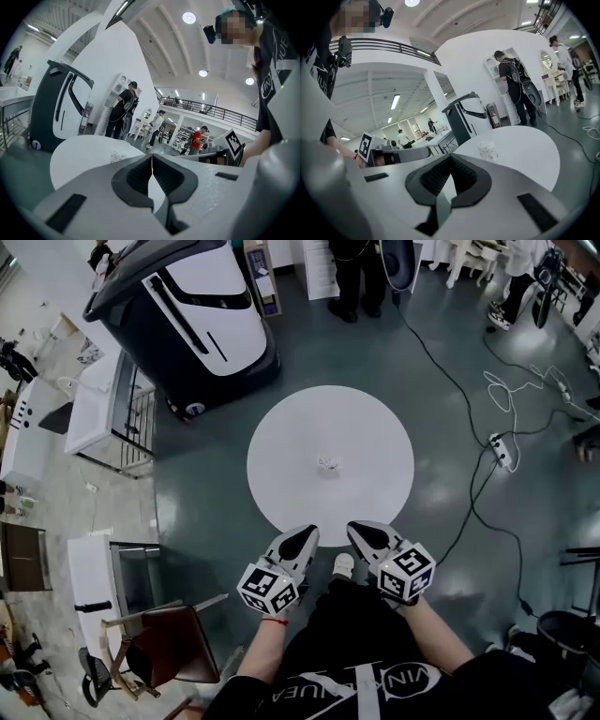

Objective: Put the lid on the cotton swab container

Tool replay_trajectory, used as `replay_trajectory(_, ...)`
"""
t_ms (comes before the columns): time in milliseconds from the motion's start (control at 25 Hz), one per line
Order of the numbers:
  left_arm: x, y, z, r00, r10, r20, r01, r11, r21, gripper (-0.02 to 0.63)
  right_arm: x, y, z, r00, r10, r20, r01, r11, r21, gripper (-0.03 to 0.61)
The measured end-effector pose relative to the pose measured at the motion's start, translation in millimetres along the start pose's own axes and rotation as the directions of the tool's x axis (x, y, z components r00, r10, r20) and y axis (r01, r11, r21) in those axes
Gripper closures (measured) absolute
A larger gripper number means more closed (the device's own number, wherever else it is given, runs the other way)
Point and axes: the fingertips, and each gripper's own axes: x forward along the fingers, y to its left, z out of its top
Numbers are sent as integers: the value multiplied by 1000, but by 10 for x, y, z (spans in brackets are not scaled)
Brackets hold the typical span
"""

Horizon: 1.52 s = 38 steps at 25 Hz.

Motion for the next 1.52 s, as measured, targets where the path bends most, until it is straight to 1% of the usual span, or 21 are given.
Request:
replay_trajectory(360,372,261,23,999,3,-52,-5,1000,-24,603,305,-322,91,998,37,-43,-36,999,29,575)
replay_trajectory(560,549,407,80,999,17,-51,-19,999,-42,603,438,-466,61,994,76,-82,-73,996,43,575)
replay_trajectory(680,605,458,48,997,20,-69,-22,999,-41,603,486,-551,25,992,78,-102,-73,996,51,575)
replay_trajectory(920,673,642,-39,992,25,-123,-31,998,-46,603,568,-777,-32,991,45,-129,-35,996,78,575)
replay_trajectory(1120,866,751,-186,984,-23,-177,13,998,-55,603,653,-1018,-21,991,-5,-133,17,996,92,575)
replay_trajectory(1280,1014,808,-232,977,-53,-208,41,997,-61,603,730,-1203,10,990,-41,-136,57,992,113,575)
replay_trajectory(1400,1090,893,-312,971,-66,-231,50,996,-75,603,843,-1334,19,987,-63,-146,80,990,113,575)
replay_trajectory(1520,1154,980,-398,963,-62,-261,41,996,-83,603,936,-1471,48,986,-86,-142,105,986,131,575)
